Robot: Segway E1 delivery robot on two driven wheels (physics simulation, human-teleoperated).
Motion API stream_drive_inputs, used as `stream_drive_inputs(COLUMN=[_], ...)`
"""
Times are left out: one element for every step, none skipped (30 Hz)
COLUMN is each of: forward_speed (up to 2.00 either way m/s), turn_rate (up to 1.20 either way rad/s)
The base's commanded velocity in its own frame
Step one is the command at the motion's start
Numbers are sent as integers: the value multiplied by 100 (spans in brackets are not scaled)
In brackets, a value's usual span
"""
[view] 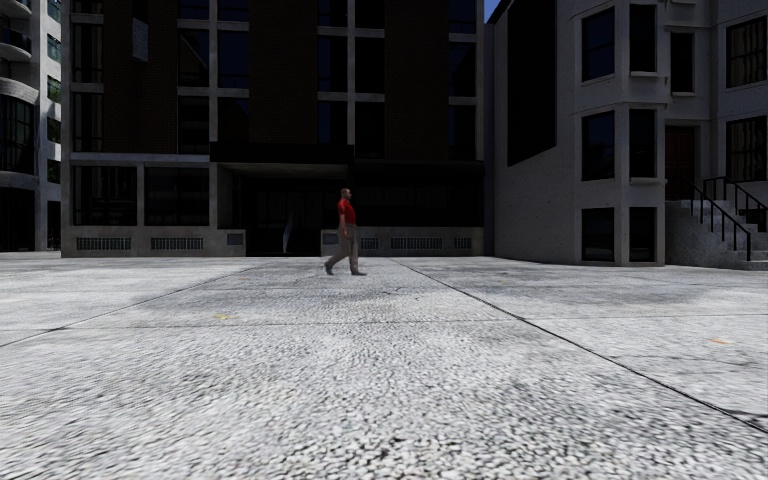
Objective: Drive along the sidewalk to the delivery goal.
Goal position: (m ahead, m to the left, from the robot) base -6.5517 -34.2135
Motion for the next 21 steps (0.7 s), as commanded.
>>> stream_drive_inputs(forward_speed=[48, 170, 189, 189, 193, 194, 194, 194, 194, 194, 194, 194, 194, 194, 194, 195, 195, 195, 195, 195, 195], turn_rate=[0, -22, -120, -120, -117, -93, -77, -77, -72, -72, -72, -72, -71, -71, -71, -71, -71, -71, -71, -71, -71])
